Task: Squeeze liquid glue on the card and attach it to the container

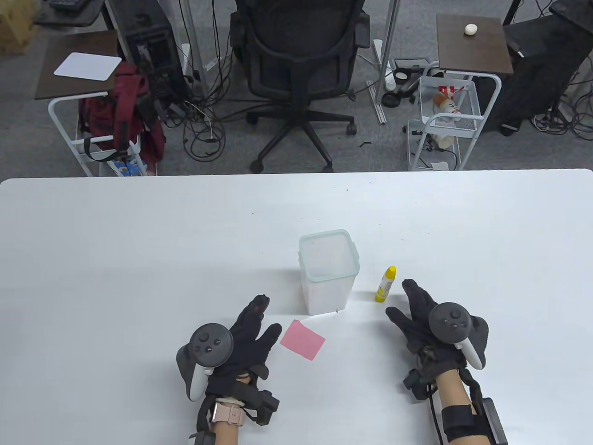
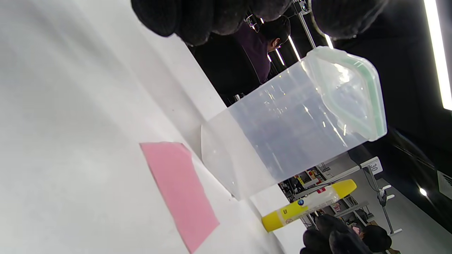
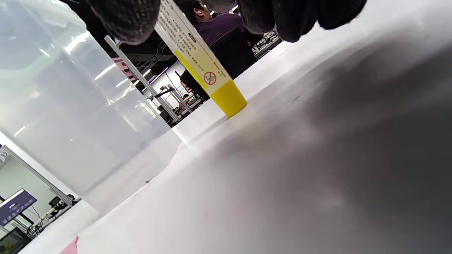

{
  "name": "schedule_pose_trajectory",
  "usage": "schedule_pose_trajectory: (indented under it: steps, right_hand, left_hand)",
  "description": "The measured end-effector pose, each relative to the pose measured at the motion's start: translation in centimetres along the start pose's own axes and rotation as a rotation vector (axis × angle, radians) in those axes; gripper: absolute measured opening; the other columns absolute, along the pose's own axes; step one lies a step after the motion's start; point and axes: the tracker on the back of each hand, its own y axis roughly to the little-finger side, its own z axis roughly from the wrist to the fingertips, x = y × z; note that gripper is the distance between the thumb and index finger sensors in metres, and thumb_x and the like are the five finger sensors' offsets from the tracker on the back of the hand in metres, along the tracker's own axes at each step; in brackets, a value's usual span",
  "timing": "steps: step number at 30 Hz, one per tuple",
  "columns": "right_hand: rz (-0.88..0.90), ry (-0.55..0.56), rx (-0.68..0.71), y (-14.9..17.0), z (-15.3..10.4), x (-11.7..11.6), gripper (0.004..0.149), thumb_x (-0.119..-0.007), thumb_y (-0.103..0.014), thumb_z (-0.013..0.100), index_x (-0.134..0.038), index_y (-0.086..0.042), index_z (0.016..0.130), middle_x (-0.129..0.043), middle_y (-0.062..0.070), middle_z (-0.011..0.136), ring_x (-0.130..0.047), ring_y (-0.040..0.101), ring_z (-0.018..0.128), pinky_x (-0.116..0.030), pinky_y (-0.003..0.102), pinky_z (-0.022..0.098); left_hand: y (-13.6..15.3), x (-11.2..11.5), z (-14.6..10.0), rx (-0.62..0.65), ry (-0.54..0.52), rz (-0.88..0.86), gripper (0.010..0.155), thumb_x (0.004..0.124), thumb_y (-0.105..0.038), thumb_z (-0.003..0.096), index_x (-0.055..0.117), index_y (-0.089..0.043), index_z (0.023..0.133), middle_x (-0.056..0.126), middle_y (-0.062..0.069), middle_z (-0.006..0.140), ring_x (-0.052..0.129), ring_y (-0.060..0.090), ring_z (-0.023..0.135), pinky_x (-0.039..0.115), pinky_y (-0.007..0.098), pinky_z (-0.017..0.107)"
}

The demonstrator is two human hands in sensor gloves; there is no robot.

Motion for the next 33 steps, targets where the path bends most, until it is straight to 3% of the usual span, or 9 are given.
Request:
schedule_pose_trajectory:
  steps: [6, 10, 14, 17, 25, 33]
  right_hand:
    - [0.04, -0.031, -0.037, -0.9, 1.9, -1.1, 0.085, -0.066, -0.053, 0.059, -0.022, -0.01, 0.118, -0.037, 0.025, 0.12, -0.056, 0.05, 0.102, -0.059, 0.058, 0.072]
    - [0.037, 0.004, -0.094, -1.3, 2.8, -1.6, 0.084, -0.067, -0.05, 0.06, -0.022, -0.009, 0.117, -0.038, 0.025, 0.119, -0.06, 0.049, 0.101, -0.063, 0.055, 0.07]
    - [0.055, -0.005, -0.128, -1.5, 3.3, -1.9, 0.075, -0.069, -0.045, 0.06, -0.03, -0.015, 0.116, -0.045, 0.022, 0.117, -0.066, 0.046, 0.098, -0.067, 0.053, 0.067]
    - [0.076, 0.027, -0.143, -1.6, 3.2, -2.0, 0.059, -0.068, -0.04, 0.062, -0.043, -0.019, 0.111, -0.054, 0.018, 0.113, -0.07, 0.043, 0.094, -0.069, 0.05, 0.065]
    - [0.081, 0.136, 0.081, -2.2, 0.1, -1.0, 0.057, -0.071, -0.039, 0.058, -0.052, -0.01, 0.104, -0.064, 0.025, 0.105, -0.08, 0.046, 0.084, -0.076, 0.049, 0.057]
    - [0.061, 0.085, 0.204, -3.3, -3.8, -1.7, 0.057, -0.07, -0.039, 0.058, -0.053, -0.008, 0.102, -0.069, 0.022, 0.099, -0.083, 0.043, 0.081, -0.077, 0.048, 0.056]
  left_hand:
    - [-0.1, 0.1, 0.1, -0.005, 0.008, 0.004, 0.074, 0.07, -0.062, 0.0456, 0.043, -0.037, 0.11, 0.053, -0.004, 0.119, 0.066, 0.026, 0.106, 0.063, 0.038, 0.079]
    - [-0.1, 0.3, 0.1, -0.003, 0.013, -0.006, 0.074, 0.07, -0.062, 0.0456, 0.043, -0.036, 0.11, 0.054, -0.003, 0.118, 0.066, 0.027, 0.106, 0.063, 0.038, 0.078]
    - [-0.3, 0.7, 0.4, 0.0, 0.029, -0.002, 0.074, 0.069, -0.061, 0.0456, 0.043, -0.036, 0.11, 0.053, -0.003, 0.118, 0.066, 0.027, 0.106, 0.062, 0.039, 0.078]
    - [-0.4, 0.8, 0.5, 0.003, 0.038, -0.001, 0.074, 0.069, -0.061, 0.0457, 0.043, -0.036, 0.11, 0.053, -0.003, 0.118, 0.066, 0.027, 0.106, 0.062, 0.039, 0.078]
    - [-0.7, 1.2, 0.6, 0.014, 0.059, -0.006, 0.074, 0.069, -0.061, 0.0459, 0.043, -0.036, 0.11, 0.053, -0.003, 0.119, 0.065, 0.027, 0.106, 0.062, 0.039, 0.079]
    - [-1.7, 1.9, 0.4, 0.055, 0.086, -0.01, 0.074, 0.069, -0.061, 0.0463, 0.043, -0.037, 0.111, 0.052, -0.003, 0.119, 0.064, 0.027, 0.107, 0.061, 0.039, 0.079]
